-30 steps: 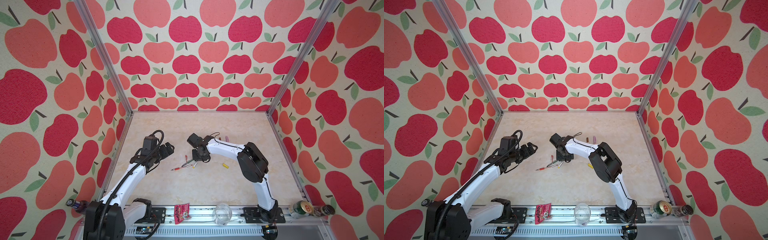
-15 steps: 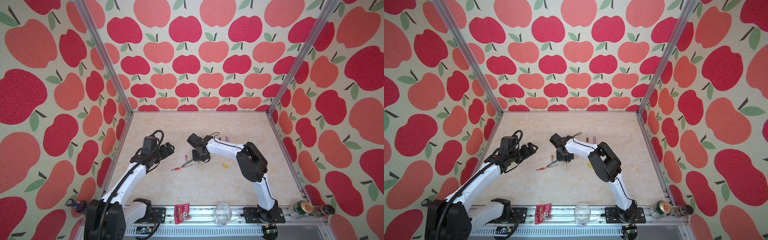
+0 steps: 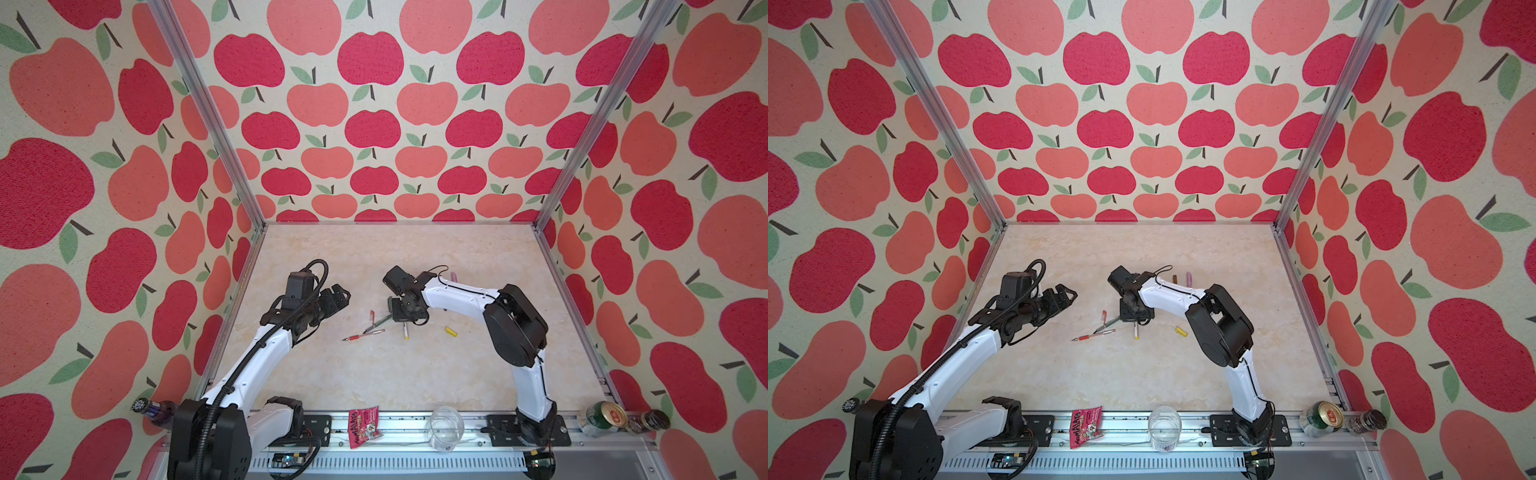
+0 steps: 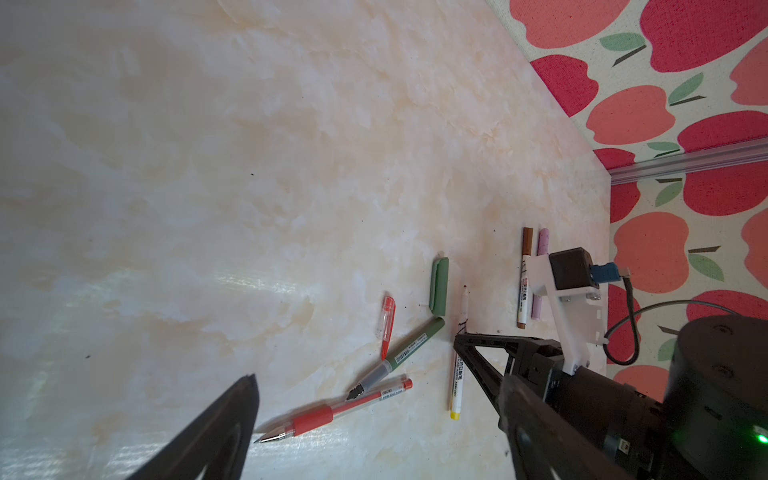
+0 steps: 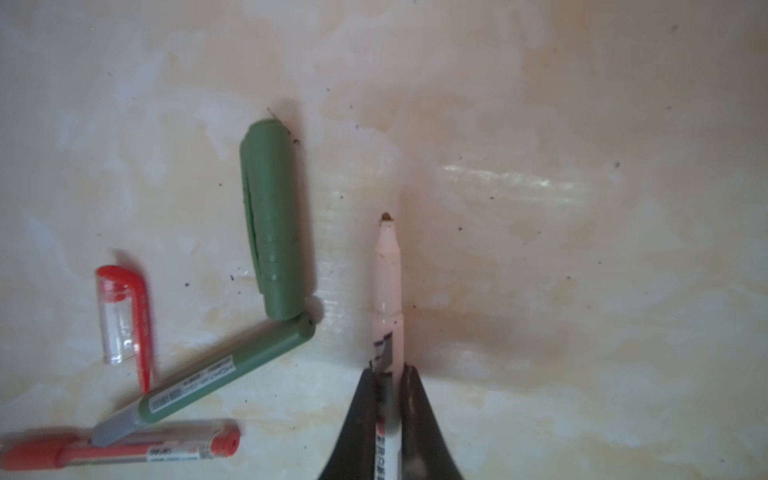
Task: Insert the pens into the pen caps
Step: 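Move the right gripper to the white pen and grasp it, then lift the white pen with the right gripper and pass it to the left gripper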
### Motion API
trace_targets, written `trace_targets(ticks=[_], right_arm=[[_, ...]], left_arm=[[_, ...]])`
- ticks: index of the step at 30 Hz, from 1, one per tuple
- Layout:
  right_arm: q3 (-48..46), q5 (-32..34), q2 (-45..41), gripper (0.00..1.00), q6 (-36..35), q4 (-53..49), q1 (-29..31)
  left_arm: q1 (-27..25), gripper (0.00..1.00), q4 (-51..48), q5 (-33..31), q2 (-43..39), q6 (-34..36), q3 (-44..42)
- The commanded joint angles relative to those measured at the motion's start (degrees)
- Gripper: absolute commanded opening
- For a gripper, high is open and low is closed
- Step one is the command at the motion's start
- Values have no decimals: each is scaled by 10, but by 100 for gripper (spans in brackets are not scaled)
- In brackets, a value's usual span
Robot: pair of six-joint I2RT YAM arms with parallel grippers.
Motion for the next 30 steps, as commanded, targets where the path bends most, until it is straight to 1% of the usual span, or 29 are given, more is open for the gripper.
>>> trace_targets(ticks=[1, 5, 6, 9, 12, 14, 16, 19, 22, 26, 30], right_arm=[[-29, -26, -69, 6, -11, 49, -21], [-81, -81, -139, 6, -34, 137, -42], [-92, -95, -156, 6, -41, 155, -47], [-121, -160, -207, 6, -61, 199, -70], [-146, -239, -252, 6, -73, 232, -97], [-155, -293, -275, 6, -83, 250, -110], [-159, -332, -295, 6, -101, 254, -115], [-176, -370, -321, 6, -109, 275, -115], [-207, -402, -344, 6, -87, 333, -114], [-233, -424, -363, 6, -57, 392, -114], [-243, -441, -371, 6, -37, 422, -114]], left_arm=[[-4, 93, 14, 40, -9, 32, 31], [-10, 92, 39, 98, -16, 65, 38], [-13, 92, 46, 118, -30, 74, 39], [-24, 92, 68, 175, -40, 96, 39], [-41, 92, 120, 231, -47, 100, 26], [-56, 92, 162, 252, -49, 99, 12], [-75, 93, 210, 271, -47, 90, 1], [-98, 93, 282, 299, -28, 62, -9], [-116, 91, 330, 326, 7, 34, -4], [-130, 88, 368, 342, 32, 18, 1], [-138, 87, 403, 352, 49, 8, 4]])
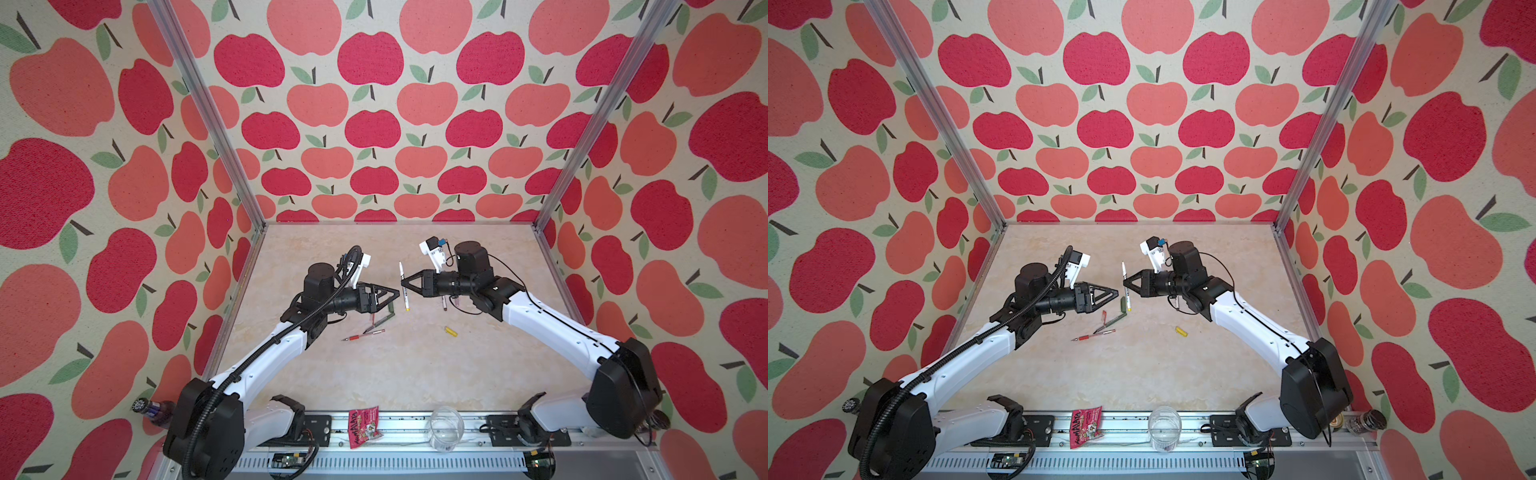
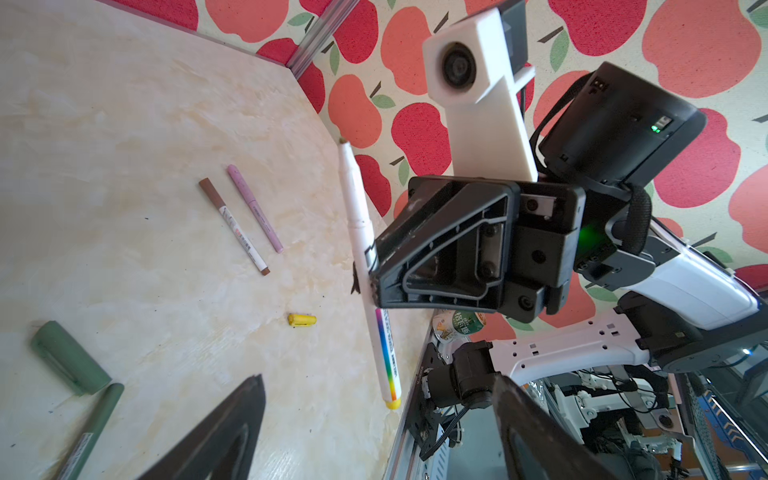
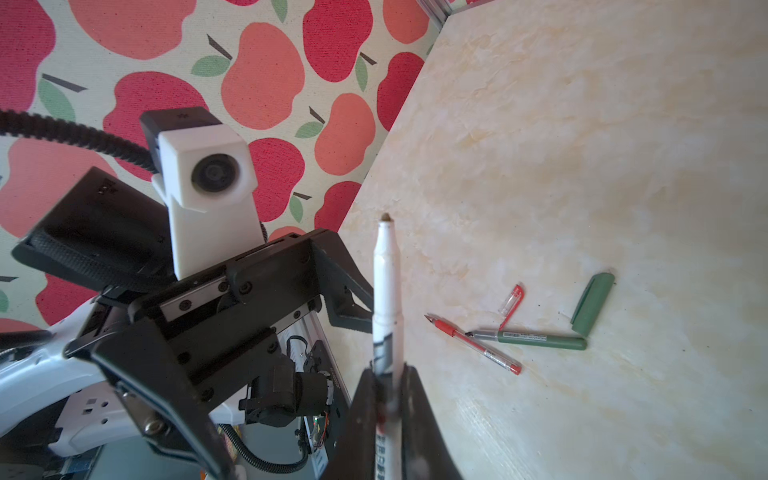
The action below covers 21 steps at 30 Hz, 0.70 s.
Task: Insert the pens into the pen caps
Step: 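Lift the white pen with the right gripper and pass it to the left gripper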
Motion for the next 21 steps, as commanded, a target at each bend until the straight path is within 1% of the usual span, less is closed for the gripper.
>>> trace_targets(ticks=[1, 5, 7, 17, 21], right_arm=[[-13, -38, -16, 6, 31, 61, 2], [-27, -50, -20, 6, 59, 103, 2], [-35, -54, -24, 6, 68, 125, 2], [-61, -47, -24, 5, 85, 190, 8], [-64, -39, -26, 4, 85, 199, 9]], left_arm=[[-7, 87, 71, 33, 11, -19, 4], [-14, 82, 101, 45, 33, -37, 9], [-15, 78, 117, 50, 43, -53, 11], [-28, 57, 153, 49, 58, -88, 14], [-31, 51, 153, 48, 59, -91, 14]])
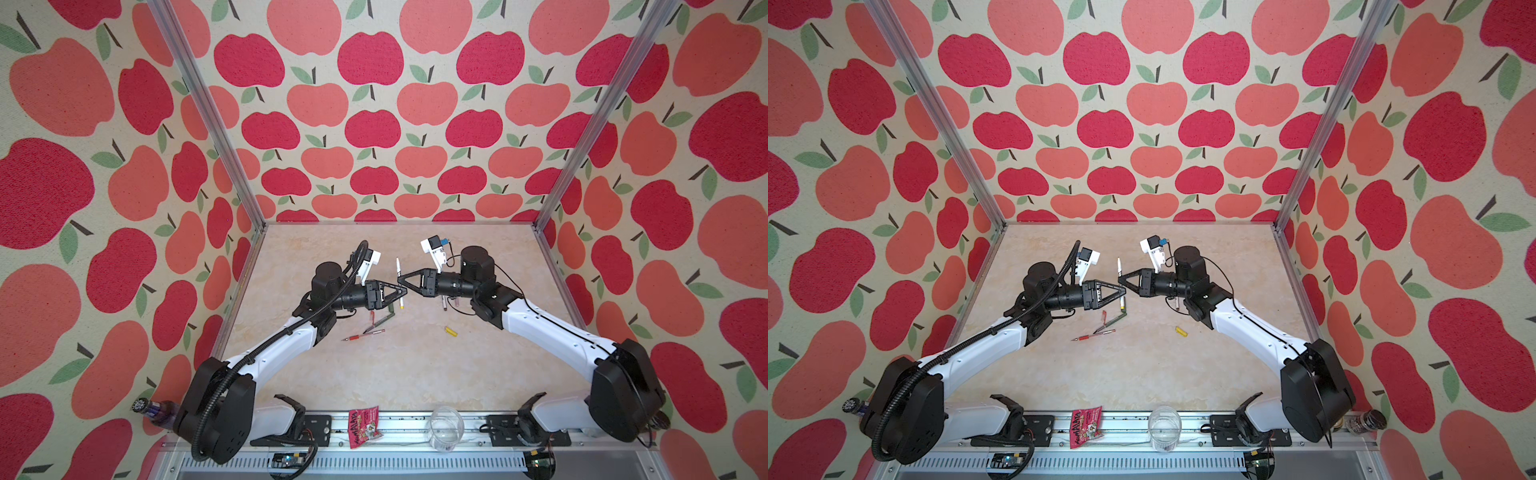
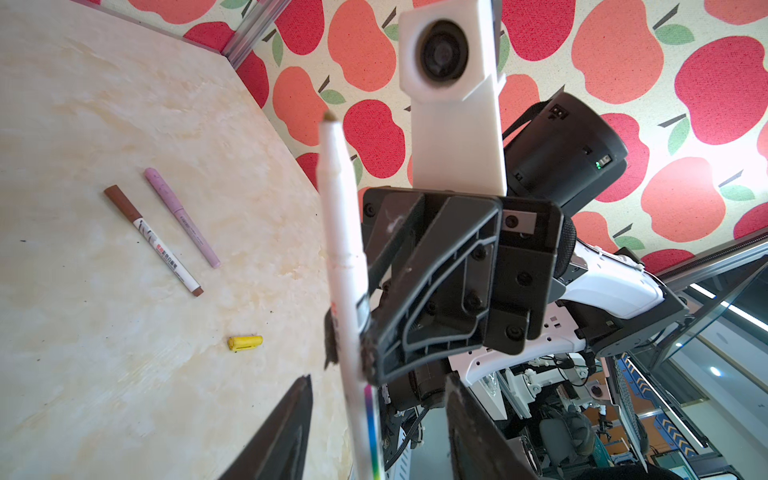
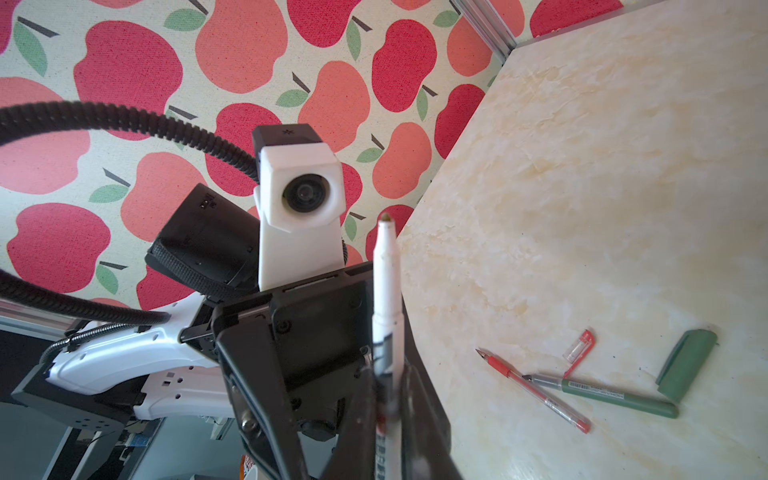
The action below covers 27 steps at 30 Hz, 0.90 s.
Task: Insert the pens into the pen caps
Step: 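Lift the white pen with the right gripper and pass it to the left gripper, then hold the white pen upright with the left gripper while the right grasps the yellow cap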
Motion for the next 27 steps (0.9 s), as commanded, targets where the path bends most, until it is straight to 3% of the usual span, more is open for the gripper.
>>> trace_targets(ticks=[1, 5, 21, 23, 27], right_arm=[[-7, 2, -17, 3, 8, 30, 4], [-8, 6, -17, 3, 8, 32, 4], [-6, 18, -25, 3, -11, 3, 4], [-2, 22, -27, 6, -16, -8, 4], [10, 37, -39, 21, -41, -64, 2]], left_arm=[[-2, 51, 24, 11, 7, -6, 13], [-4, 45, 24, 11, 7, -6, 13], [-3, 4, -16, -5, 6, 20, 22], [-3, 3, -30, -14, 1, 32, 23], [0, 1, -86, -34, -15, 71, 29]])
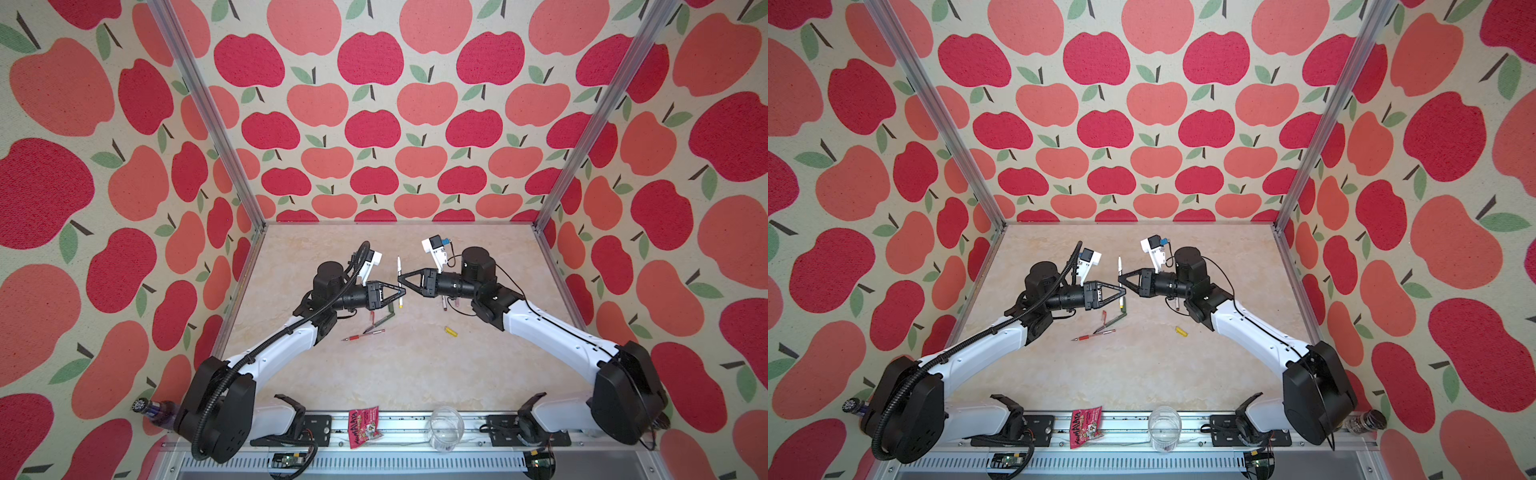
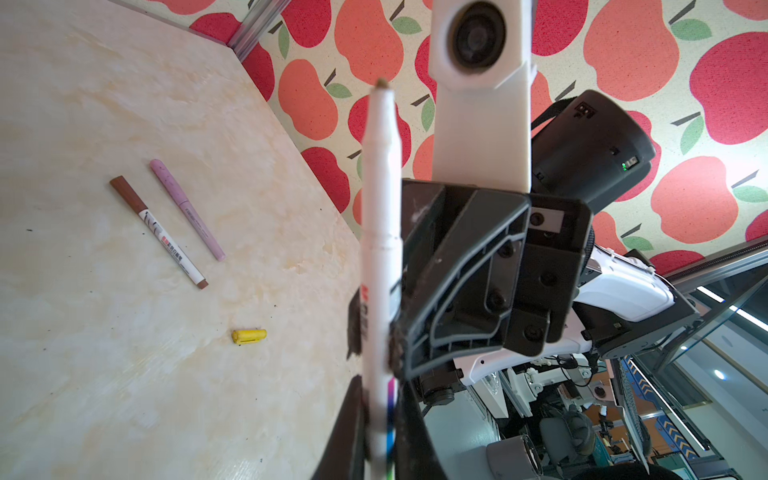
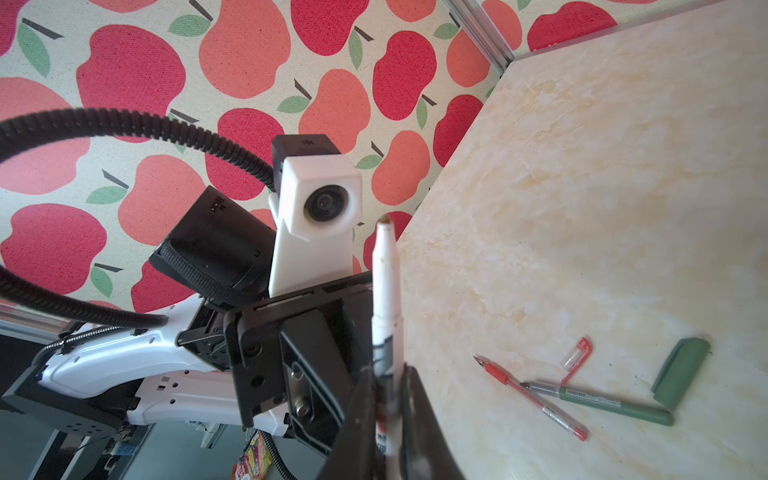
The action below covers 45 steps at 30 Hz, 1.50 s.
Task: Insert the pens into the pen caps
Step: 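Hold the white pen upright with the left gripper while the right grasps the yellow cap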
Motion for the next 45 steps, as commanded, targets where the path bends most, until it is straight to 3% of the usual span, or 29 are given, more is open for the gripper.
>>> trace_targets(ticks=[1, 5, 10, 13, 16, 21, 29, 45], right_arm=[[16, 24, -33, 26, -38, -71, -1], [35, 91, -62, 32, -92, -217, -6], [58, 249, -87, 33, -164, -455, -7], [59, 339, -69, 35, -201, -570, -7], [56, 380, -24, 35, -227, -636, -8], [38, 355, 52, 37, -264, -626, -8], [44, 377, 141, 46, -297, -601, -12], [78, 387, 220, 42, -324, -567, -25]], left_arm=[[4, 1, -68, -27, -22, 58, 26], [8, 1, -160, -40, -42, 113, 41], [9, 1, -288, -63, -68, 181, 53], [7, 1, -332, -76, -84, 199, 46], [2, 1, -341, -92, -96, 193, 30], [-13, 1, -307, -104, -101, 171, 0], [-51, 2, -259, -120, -79, 147, -19], [-97, 2, -231, -134, -28, 137, -3]])
